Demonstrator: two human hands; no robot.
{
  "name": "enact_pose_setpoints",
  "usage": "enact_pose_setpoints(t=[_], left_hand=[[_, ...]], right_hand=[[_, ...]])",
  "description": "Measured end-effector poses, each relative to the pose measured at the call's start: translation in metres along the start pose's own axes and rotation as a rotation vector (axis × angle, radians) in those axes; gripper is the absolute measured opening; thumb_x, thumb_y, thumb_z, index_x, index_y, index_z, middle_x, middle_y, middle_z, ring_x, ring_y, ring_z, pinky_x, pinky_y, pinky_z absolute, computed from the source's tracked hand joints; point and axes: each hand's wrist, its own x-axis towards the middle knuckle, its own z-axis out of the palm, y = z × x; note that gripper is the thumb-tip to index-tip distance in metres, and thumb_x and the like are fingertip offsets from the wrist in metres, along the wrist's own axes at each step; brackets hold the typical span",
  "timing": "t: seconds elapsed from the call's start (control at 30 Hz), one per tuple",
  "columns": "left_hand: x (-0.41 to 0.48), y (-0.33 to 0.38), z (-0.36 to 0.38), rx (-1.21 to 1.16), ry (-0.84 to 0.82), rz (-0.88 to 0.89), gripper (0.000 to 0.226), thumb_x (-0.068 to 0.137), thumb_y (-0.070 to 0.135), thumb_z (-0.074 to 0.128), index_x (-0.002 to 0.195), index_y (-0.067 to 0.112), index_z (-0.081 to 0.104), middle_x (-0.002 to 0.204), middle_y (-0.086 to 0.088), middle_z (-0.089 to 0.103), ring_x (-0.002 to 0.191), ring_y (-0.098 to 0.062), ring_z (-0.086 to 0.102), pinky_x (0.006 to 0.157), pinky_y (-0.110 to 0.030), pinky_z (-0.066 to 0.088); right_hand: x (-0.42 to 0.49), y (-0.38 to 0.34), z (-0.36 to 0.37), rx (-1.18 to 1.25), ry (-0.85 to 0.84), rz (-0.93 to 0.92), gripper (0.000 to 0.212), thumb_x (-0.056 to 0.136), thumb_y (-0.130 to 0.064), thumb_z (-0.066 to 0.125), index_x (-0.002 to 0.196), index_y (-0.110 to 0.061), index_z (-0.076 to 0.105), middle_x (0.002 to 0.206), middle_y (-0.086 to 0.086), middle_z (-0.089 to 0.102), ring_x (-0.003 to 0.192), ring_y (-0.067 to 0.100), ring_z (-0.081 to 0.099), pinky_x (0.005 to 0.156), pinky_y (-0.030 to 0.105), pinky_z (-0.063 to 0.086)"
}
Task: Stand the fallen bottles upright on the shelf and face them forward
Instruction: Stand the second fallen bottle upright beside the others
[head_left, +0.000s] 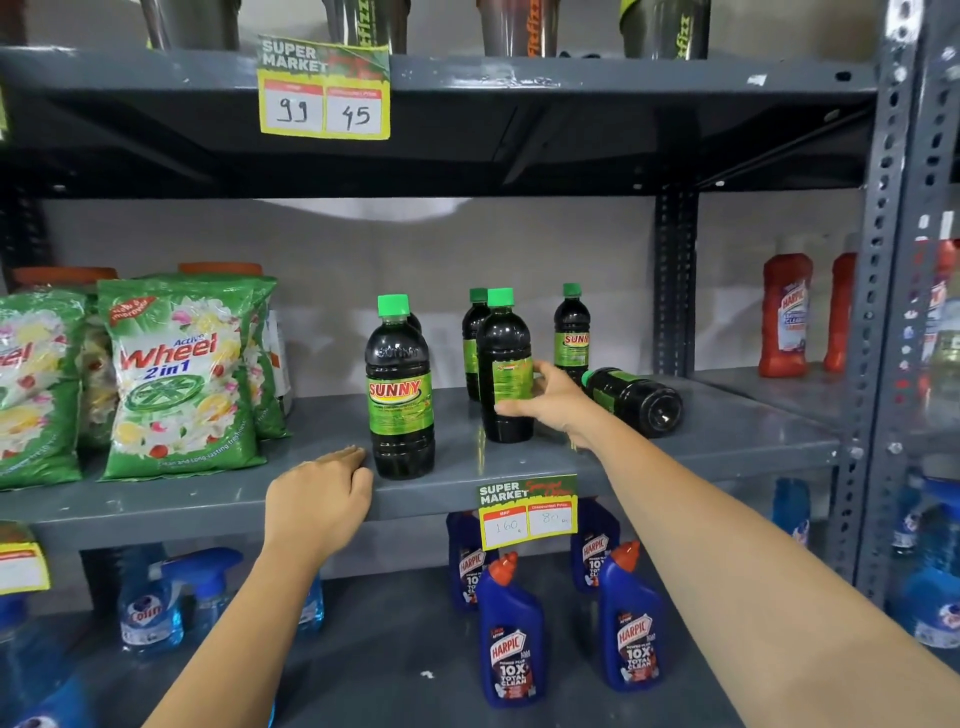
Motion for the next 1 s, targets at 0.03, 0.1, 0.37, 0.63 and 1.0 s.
enact_pose_setpoints(t=[0.03,0.1,0.37,0.63,1.0], left_hand=[[0.0,0.0,0.0,-0.002,0.004,0.004,0.056,0.084,0.038,0.023,0.128,0.032,0.058,0.136,0.007,0.057,0.115,-0.024,0.058,0.081,-0.032,0.047],[0.0,0.0,-0.001,-0.005,0.005,0.005,0.06,0.081,0.039,0.021,0.128,0.032,0.058,0.135,0.007,0.058,0.114,-0.025,0.058,0.081,-0.032,0.047],[0.0,0.0,-0.001,0.008,0.017,0.005,0.06,0.081,0.039,0.02,0.128,0.031,0.058,0.136,0.008,0.057,0.115,-0.023,0.058,0.083,-0.032,0.047],[-0.002,0.003,-0.003,0.017,0.027,0.005,0.05,0.087,0.034,0.025,0.119,0.027,0.063,0.13,0.005,0.062,0.11,-0.026,0.06,0.079,-0.033,0.046],[-0.003,0.004,-0.004,0.015,0.026,-0.007,0.045,0.092,0.032,0.031,0.126,0.029,0.06,0.136,0.007,0.057,0.115,-0.024,0.058,0.082,-0.032,0.047]], right_hand=[[-0.001,0.0,0.002,-0.034,0.034,-0.014,0.088,0.064,-0.025,0.09,0.137,-0.017,0.041,0.129,0.001,0.054,0.116,0.018,0.054,0.096,0.033,0.043],[-0.003,0.0,0.006,-0.116,0.102,-0.044,0.089,0.06,-0.035,0.091,0.131,-0.018,0.039,0.124,-0.001,0.051,0.113,0.018,0.052,0.096,0.035,0.044],[-0.004,-0.007,-0.001,0.005,-0.128,0.043,0.077,0.073,0.0,0.08,0.139,-0.017,0.043,0.122,0.001,0.061,0.119,0.02,0.055,0.097,0.029,0.039],[-0.009,-0.002,0.006,-0.134,-0.005,-0.013,0.09,0.065,-0.025,0.09,0.138,-0.017,0.037,0.122,-0.001,0.056,0.108,0.015,0.052,0.09,0.028,0.041],[-0.014,-0.009,0.004,-0.08,-0.087,0.007,0.064,0.078,-0.019,0.081,0.134,-0.016,0.048,0.131,0.003,0.059,0.109,0.014,0.053,0.089,0.028,0.04]])
